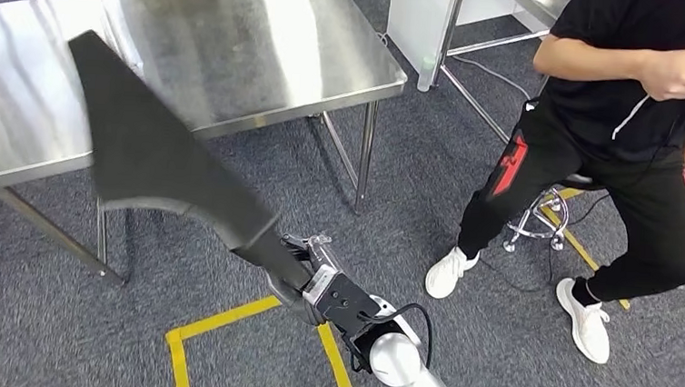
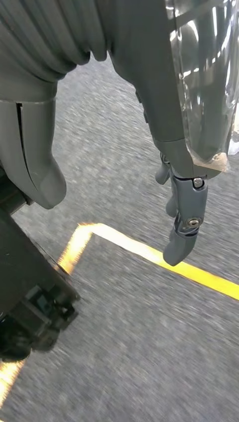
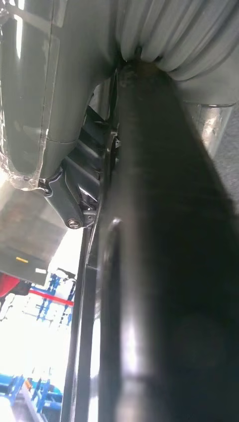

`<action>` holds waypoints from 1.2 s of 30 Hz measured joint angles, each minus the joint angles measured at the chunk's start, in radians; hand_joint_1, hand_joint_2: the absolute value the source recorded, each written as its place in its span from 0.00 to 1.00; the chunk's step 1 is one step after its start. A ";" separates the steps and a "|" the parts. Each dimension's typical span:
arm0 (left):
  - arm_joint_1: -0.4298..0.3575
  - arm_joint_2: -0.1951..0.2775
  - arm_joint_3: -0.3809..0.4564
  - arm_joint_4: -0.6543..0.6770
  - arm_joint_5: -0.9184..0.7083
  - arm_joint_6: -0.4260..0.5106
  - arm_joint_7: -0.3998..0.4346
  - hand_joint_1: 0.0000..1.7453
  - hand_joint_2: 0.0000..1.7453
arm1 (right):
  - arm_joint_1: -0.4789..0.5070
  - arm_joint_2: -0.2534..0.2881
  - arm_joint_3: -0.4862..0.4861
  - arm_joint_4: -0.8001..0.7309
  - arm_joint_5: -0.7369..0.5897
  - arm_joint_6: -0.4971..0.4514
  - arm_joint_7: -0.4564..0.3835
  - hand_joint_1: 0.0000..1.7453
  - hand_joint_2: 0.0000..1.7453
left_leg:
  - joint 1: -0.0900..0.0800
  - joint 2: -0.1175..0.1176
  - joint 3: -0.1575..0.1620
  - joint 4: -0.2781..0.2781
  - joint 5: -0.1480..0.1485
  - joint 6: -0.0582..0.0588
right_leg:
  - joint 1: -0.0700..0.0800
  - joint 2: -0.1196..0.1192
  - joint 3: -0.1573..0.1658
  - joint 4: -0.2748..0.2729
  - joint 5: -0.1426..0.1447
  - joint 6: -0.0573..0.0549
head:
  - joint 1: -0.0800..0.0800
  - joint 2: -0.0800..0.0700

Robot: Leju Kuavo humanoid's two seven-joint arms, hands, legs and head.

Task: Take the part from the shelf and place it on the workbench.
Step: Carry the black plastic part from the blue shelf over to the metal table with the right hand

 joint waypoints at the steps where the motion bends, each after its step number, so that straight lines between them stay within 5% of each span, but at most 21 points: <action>1: 0.000 0.000 0.000 0.000 0.000 0.002 0.000 0.00 1.00 | 0.000 0.001 0.000 0.000 0.002 0.000 0.000 1.00 1.00 | -0.001 0.004 -0.019 -0.042 0.011 0.006 | 0.001 -0.001 0.029 -0.004 -0.020 0.002 | 0.000 0.000; 2: 0.002 0.001 0.000 0.001 -0.001 0.004 0.000 0.00 1.00 | 0.002 0.002 0.000 0.001 0.004 0.000 0.000 1.00 1.00 | -0.006 0.017 -0.032 -0.099 0.081 0.017 | 0.002 -0.003 0.052 -0.008 -0.041 0.003 | 0.000 0.000; 4: 0.005 0.003 0.000 0.005 -0.003 0.008 0.002 0.00 1.00 | 0.005 0.002 0.001 0.005 0.010 0.000 0.000 1.00 1.00 | -0.022 0.041 -0.050 -0.194 0.281 0.043 | 0.012 -0.008 0.092 -0.006 -0.085 0.009 | 0.000 0.000; 5: 0.007 0.003 0.000 0.007 -0.005 0.009 0.003 0.00 1.00 | 0.006 0.002 0.002 0.007 0.013 0.000 0.001 1.00 1.00 | -0.029 0.046 -0.053 -0.215 0.358 0.050 | 0.017 -0.012 0.105 -0.006 -0.107 0.010 | 0.000 0.000; 6: 0.006 0.003 0.000 0.007 -0.007 0.011 0.005 0.00 1.00 | 0.003 0.004 0.002 0.008 0.015 0.001 0.001 1.00 1.00 | -0.033 0.040 -0.054 -0.216 0.387 0.050 | 0.022 -0.016 0.121 -0.008 -0.126 0.012 | 0.001 0.000; 8: 0.000 -0.001 0.001 0.006 -0.010 0.014 0.007 0.00 1.00 | -0.010 0.010 0.002 0.006 0.018 0.003 0.001 1.00 1.00 | -0.029 0.017 -0.043 -0.209 0.385 0.048 | 0.024 -0.024 0.143 -0.012 -0.151 0.016 | 0.001 0.000; 10: -0.008 -0.004 0.001 0.004 -0.011 0.016 0.007 0.00 1.00 | -0.025 0.014 0.003 0.006 0.018 0.003 -0.001 1.00 1.00 | -0.023 0.000 -0.033 -0.214 0.378 0.060 | 0.025 -0.023 0.120 0.051 -0.184 0.017 | 0.002 0.000; 12: -0.010 -0.005 0.002 0.004 -0.012 0.016 0.008 0.00 1.00 | -0.031 0.013 0.003 0.009 0.017 0.003 -0.002 1.00 1.00 | -0.023 -0.017 -0.028 -0.215 0.368 0.070 | 0.024 -0.017 0.022 0.201 -0.236 0.009 | 0.002 0.000; 14: -0.009 -0.006 0.002 0.004 -0.012 0.016 0.008 0.00 1.00 | -0.030 0.011 0.003 0.013 0.017 0.004 -0.002 1.00 1.00 | -0.022 -0.041 -0.024 -0.214 0.359 0.071 | 0.020 -0.014 -0.079 0.310 -0.248 0.016 | 0.002 0.000; 16: -0.008 -0.007 0.002 0.004 -0.012 0.018 0.008 0.00 1.00 | -0.030 0.010 0.003 0.017 0.017 0.004 -0.002 1.00 1.00 | -0.020 -0.068 -0.015 -0.213 0.352 0.066 | 0.015 -0.008 -0.113 0.270 -0.181 0.042 | 0.002 0.000; 18: -0.007 -0.007 0.003 0.004 -0.014 0.022 0.008 0.00 1.00 | -0.031 0.009 0.003 0.021 0.017 0.004 -0.002 1.00 1.00 | -0.018 -0.096 -0.006 -0.210 0.346 0.058 | 0.010 0.021 -0.100 0.151 -0.086 0.061 | 0.003 0.000; 20: -0.005 -0.007 0.006 0.004 -0.016 0.027 0.011 0.00 1.00 | -0.031 0.007 0.005 0.025 0.017 0.004 -0.002 1.00 1.00 | -0.019 -0.118 -0.004 -0.208 0.344 0.048 | 0.010 0.045 -0.091 0.090 -0.034 0.050 | 0.003 0.000; 22: -0.001 -0.007 0.008 0.005 -0.019 0.029 0.013 0.00 1.00 | -0.033 0.009 0.007 0.027 0.017 0.004 -0.003 1.00 1.00 | -0.019 -0.134 -0.005 -0.212 0.347 0.035 | 0.013 0.037 -0.086 0.087 -0.024 0.026 | 0.003 0.000; 24: 0.003 -0.006 0.009 0.005 -0.022 0.030 0.016 0.00 1.00 | -0.038 0.015 0.007 0.027 0.016 0.003 -0.004 1.00 1.00 | -0.019 -0.112 -0.017 -0.197 0.336 0.024 | 0.007 0.021 -0.079 0.083 -0.017 0.010 | 0.000 0.000; 27: -0.001 -0.007 0.009 0.005 -0.031 0.029 0.021 0.00 1.00 | -0.036 0.018 0.006 0.027 0.015 0.000 -0.005 1.00 1.00 | -0.015 -0.024 -0.090 -0.044 0.253 0.008 | 0.004 -0.009 -0.073 0.081 -0.014 -0.005 | -0.006 0.000; 29: -0.004 -0.008 0.009 0.005 -0.033 0.026 0.023 0.00 1.00 | -0.031 0.016 0.006 0.027 0.015 -0.002 -0.005 1.00 1.00 | -0.005 -0.002 -0.139 0.060 0.216 -0.001 | 0.006 -0.027 -0.072 0.081 -0.018 -0.008 | -0.007 0.000; 30: -0.004 -0.008 0.009 0.005 -0.033 0.024 0.023 0.00 1.00 | -0.029 0.016 0.006 0.027 0.015 -0.003 -0.005 1.00 1.00 | -0.001 0.002 -0.139 0.063 0.222 -0.004 | 0.006 -0.034 -0.071 0.081 -0.020 -0.007 | -0.007 0.000; 33: -0.005 -0.007 0.010 0.004 -0.033 0.020 0.024 0.00 1.00 | -0.027 0.017 0.006 0.025 0.013 -0.006 -0.004 1.00 1.00 | 0.005 0.014 -0.040 -0.098 0.293 -0.001 | 0.006 -0.043 -0.062 0.081 -0.032 0.003 | -0.007 0.000; 36: -0.008 -0.007 0.011 0.004 -0.033 0.015 0.024 0.00 1.00 | -0.029 0.018 0.006 0.023 0.011 -0.007 -0.002 1.00 1.00 | -0.006 0.021 0.017 -0.181 0.290 0.013 | 0.014 -0.048 -0.059 0.079 -0.041 0.020 | -0.006 0.000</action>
